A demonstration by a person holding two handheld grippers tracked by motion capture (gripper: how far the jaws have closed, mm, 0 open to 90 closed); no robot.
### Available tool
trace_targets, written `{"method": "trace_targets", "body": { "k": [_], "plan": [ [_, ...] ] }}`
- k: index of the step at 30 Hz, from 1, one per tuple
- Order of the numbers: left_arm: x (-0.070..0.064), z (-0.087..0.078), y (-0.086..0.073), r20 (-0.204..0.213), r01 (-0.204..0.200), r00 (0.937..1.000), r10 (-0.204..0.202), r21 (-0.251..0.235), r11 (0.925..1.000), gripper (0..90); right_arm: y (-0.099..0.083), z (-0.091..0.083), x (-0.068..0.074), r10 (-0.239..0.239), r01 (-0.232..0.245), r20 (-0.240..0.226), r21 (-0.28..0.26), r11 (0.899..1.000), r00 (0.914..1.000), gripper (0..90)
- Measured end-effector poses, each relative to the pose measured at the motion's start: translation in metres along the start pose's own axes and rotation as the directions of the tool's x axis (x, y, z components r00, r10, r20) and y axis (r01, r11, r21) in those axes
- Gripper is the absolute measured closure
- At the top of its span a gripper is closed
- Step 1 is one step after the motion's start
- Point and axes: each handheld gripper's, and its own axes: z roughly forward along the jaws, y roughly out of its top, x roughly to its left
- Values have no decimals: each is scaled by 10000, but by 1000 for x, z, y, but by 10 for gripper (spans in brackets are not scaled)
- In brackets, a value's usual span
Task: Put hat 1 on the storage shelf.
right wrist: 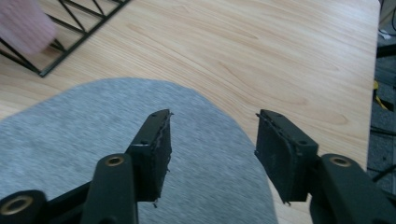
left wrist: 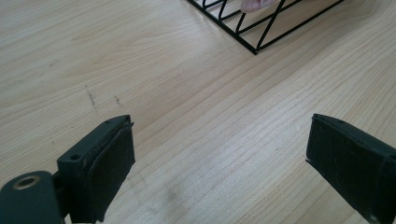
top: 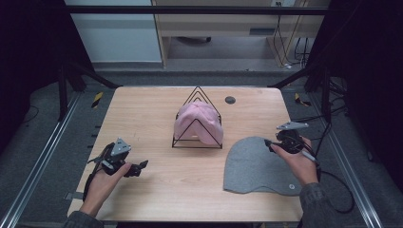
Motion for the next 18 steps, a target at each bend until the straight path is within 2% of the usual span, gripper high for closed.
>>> {"method": "trace_targets", "body": {
  "k": [7,15,18],
  "plan": [
    [0,1,0,-38,-92,9999,93,75,9999,77,-11,6,-18,538,-539,18,477,9974,9985,537],
    [-2,2,0,-61,-200,9998,201,162,9997,79,-24,15,-33,1048,-1062,193,1021,9891,9943,534],
    [-3,2,0,-38,-236,9997,236,190,9995,80,-27,18,-36,1268,-1267,65,1209,9846,9919,531]
  ]
}}
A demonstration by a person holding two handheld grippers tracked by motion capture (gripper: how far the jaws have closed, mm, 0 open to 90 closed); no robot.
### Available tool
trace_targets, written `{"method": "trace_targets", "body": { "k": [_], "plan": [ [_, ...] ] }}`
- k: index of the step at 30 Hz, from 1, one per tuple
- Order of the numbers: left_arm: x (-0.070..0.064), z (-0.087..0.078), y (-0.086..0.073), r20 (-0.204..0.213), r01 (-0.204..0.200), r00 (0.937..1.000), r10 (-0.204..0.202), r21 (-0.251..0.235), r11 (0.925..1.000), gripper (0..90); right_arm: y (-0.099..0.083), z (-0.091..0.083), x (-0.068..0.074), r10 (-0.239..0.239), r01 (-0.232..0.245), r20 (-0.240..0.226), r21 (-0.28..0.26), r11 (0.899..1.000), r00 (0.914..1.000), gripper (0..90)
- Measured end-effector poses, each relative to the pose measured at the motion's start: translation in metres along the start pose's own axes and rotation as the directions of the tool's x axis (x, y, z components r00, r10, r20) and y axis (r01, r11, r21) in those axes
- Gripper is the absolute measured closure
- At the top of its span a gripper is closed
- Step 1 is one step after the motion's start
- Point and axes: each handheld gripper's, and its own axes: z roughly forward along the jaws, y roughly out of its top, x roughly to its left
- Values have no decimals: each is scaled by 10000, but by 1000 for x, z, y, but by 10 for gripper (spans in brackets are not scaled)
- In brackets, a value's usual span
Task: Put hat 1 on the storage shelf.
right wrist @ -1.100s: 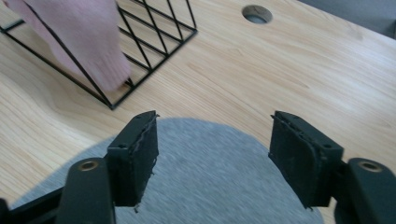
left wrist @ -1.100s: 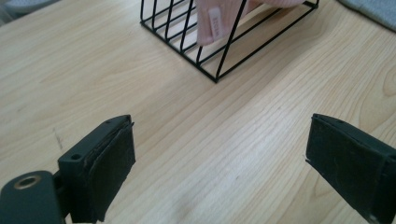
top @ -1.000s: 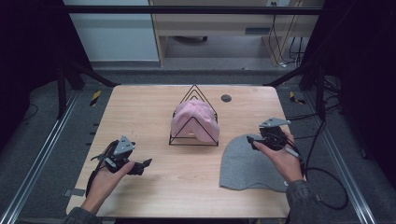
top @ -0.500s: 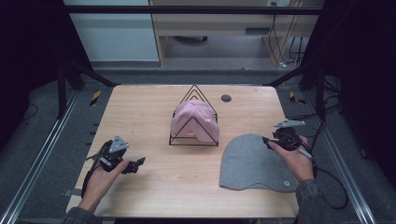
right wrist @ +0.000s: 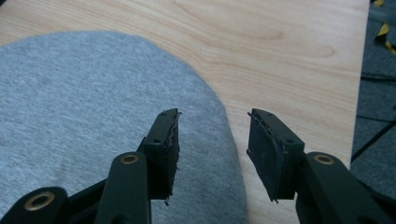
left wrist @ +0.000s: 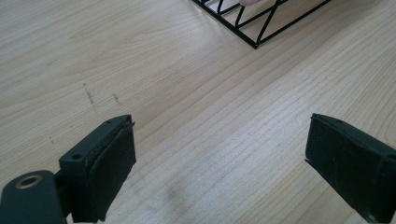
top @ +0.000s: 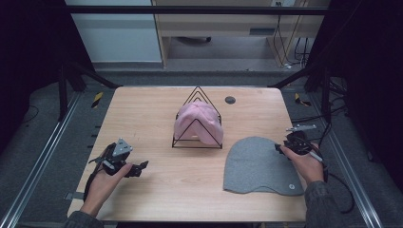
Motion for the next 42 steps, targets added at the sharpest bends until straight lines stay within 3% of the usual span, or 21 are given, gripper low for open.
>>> {"method": "trace_targets", "body": {
  "k": [8,14,19,23,33,42],
  "plan": [
    [-1,0,0,78,66,9999,-65,-17,10000,81,-6,9,-5,346,-333,-257,479,9983,9991,521],
    [-1,1,0,70,48,10000,-48,-17,10000,81,-8,12,-4,278,-243,-459,760,9968,9986,533],
    [-1,0,0,60,36,10000,-36,-18,10000,82,-8,12,-2,73,-27,-566,809,9967,9984,672],
    [-1,0,0,44,46,10000,-46,-20,10000,81,-9,10,0,-147,211,-778,822,9964,9969,845],
    [0,0,0,24,45,10000,-45,-1,10000,81,0,-14,12,-828,865,-918,364,9956,9923,862],
    [1,-1,0,-21,101,9999,-101,-46,9999,81,11,-48,32,-1618,1561,-987,-629,9857,9819,864]
  ]
}}
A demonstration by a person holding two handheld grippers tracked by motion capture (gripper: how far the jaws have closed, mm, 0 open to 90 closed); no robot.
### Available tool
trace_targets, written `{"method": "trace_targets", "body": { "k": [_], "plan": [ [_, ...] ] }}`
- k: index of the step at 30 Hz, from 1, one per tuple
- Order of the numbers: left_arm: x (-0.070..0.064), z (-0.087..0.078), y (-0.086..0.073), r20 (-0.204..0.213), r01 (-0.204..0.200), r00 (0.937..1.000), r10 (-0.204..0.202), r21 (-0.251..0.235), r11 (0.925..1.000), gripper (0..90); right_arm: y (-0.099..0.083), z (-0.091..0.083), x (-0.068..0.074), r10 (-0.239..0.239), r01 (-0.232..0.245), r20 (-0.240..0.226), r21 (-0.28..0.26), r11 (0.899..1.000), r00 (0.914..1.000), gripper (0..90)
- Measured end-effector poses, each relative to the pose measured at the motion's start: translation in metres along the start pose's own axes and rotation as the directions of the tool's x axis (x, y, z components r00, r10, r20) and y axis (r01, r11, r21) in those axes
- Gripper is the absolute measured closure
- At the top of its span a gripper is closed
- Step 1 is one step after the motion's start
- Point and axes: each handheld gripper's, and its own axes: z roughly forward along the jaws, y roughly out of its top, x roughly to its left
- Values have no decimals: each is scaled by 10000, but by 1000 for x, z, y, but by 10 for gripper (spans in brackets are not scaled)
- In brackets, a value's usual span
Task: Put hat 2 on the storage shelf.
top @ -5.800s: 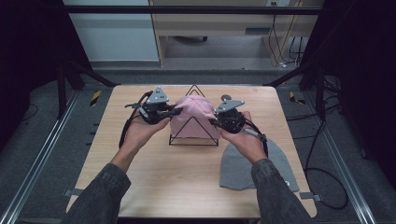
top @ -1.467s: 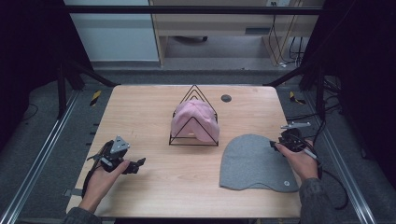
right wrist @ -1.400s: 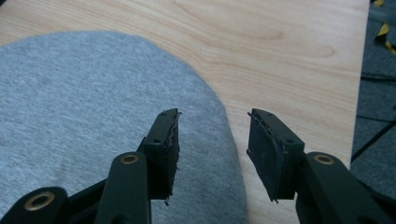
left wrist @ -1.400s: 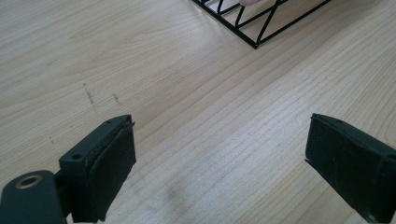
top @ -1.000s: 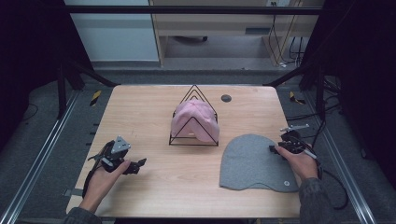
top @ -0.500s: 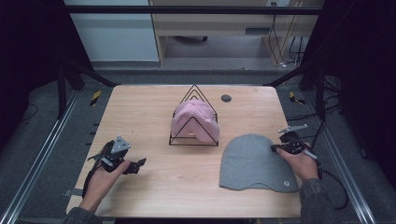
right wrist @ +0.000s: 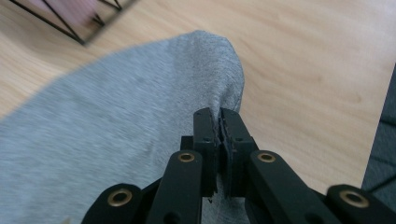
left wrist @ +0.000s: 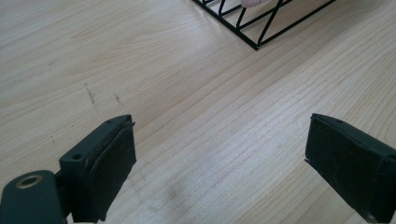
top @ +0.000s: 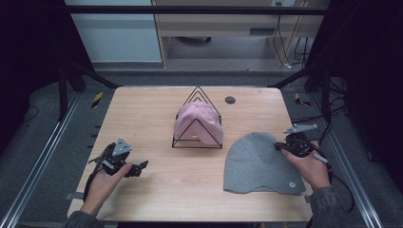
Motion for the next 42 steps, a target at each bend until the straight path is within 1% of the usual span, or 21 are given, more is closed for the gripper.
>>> {"method": "trace_targets", "body": {
  "k": [1,3,5,6,7,12,15,16,18,22,27,30,34,36,39,41,42],
  "plan": [
    [0,0,0,1,-4,10000,4,4,10000,81,2,-5,3,-118,117,-31,-174,9998,9999,864],
    [-1,1,0,41,-12,10000,12,-11,10000,80,6,-16,10,-444,445,17,-317,9985,9990,864],
    [-2,0,0,17,-34,10000,34,14,10000,79,10,-26,18,-694,689,-64,-545,9961,9976,865],
    [-2,0,0,24,-31,10000,31,-3,10000,79,12,-31,22,-875,871,-31,-577,9945,9962,865],
    [-2,0,1,36,-31,10000,31,-15,10000,79,15,-35,26,-1086,1082,-24,-638,9921,9941,865],
    [-2,0,1,81,-17,10000,18,-45,10000,77,31,-56,47,-1757,1736,-148,-927,9804,9843,867],
    [-3,-1,2,134,-27,9999,28,-65,10000,75,41,-66,59,-2158,2125,-202,-1058,9714,9762,868],
    [-3,-1,2,146,-24,9999,25,-78,10000,75,45,-71,64,-2328,2289,-226,-1135,9668,9723,868],
    [-4,-1,2,243,32,9997,-28,-168,9999,73,51,-78,71,-2498,2449,-225,-1297,9608,9680,869],
    [-5,-2,3,360,99,9993,-88,-300,9995,72,65,-96,85,-2910,2823,-274,-1710,9440,9563,871],
    [-8,-2,5,552,140,9984,-116,-423,9990,71,82,-116,101,-3429,3319,-238,-1969,9225,9391,872],
    [-11,-2,6,808,254,9965,-209,-552,9982,70,93,-126,109,-3631,3500,-281,-2067,9137,9313,874],
    [-15,-4,9,995,242,9949,-166,-760,9968,69,105,-136,119,-3967,3812,-309,-2171,8986,9174,876],
    [-18,-4,10,1130,244,9935,-148,-842,9962,69,111,-141,123,-4065,3901,-321,-2211,8938,9131,877],
    [-21,-6,13,1319,361,9910,-228,-994,9944,66,117,-146,128,-4137,3940,-394,-2348,8886,9096,878],
    [-25,-8,15,1310,357,9912,-214,-1074,9936,67,122,-150,131,-4271,4074,-356,-2379,8817,9035,878],
    [-26,-10,17,1356,298,9907,-141,-1146,9930,68,124,-151,133,-4287,4085,-360,-2403,8805,9027,878]
  ]
}}
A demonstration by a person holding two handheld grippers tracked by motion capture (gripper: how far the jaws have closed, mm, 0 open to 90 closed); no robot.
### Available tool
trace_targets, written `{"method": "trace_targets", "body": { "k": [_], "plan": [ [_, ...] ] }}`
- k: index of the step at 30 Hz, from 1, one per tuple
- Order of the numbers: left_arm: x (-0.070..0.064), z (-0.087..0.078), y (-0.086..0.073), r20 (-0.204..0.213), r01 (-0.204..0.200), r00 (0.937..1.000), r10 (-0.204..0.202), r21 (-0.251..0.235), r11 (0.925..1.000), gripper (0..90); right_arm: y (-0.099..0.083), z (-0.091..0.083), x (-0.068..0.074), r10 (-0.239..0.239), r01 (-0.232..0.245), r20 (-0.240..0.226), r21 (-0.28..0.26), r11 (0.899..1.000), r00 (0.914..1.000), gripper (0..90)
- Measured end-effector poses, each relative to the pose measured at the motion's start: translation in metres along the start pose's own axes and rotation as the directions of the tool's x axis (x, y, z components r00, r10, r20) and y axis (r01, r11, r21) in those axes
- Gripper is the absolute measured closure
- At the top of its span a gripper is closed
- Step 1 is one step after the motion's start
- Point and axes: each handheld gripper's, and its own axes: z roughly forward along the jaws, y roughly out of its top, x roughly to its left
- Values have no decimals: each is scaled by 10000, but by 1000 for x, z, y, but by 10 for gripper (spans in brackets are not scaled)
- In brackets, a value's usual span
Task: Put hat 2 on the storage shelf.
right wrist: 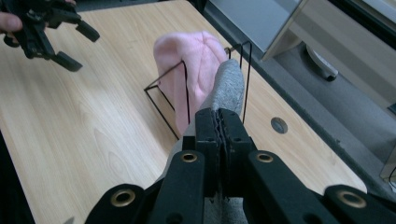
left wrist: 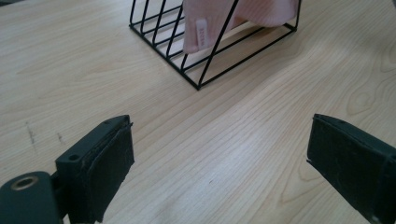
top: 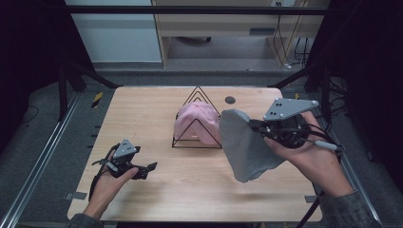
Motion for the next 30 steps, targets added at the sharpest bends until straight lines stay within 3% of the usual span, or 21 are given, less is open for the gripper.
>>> {"method": "trace_targets", "body": {
  "k": [6,10,13,17,25,30],
  "plan": [
    [-15,-6,14,296,-258,9992,266,-263,9993,75,19,-4,4,-218,215,-127,-207,9996,9997,878],
    [-27,-7,28,738,-344,9966,379,-476,9983,85,33,0,9,-410,404,-209,-278,9988,9989,879],
    [-39,-6,38,1108,-525,9921,586,-574,9970,92,42,3,15,-591,576,-328,-428,9974,9977,879],
    [-53,1,50,1757,-622,9816,744,-739,9953,111,54,9,23,-895,873,-499,-452,9952,9947,879],
    [-71,19,63,2220,-1189,9665,1288,-576,9912,145,73,27,37,-1231,1198,-829,-438,9918,9889,879],
    [-71,23,62,2307,-1229,9641,1312,-503,9912,151,79,35,42,-1342,1300,-967,-486,9903,9862,879]
  ]
}}
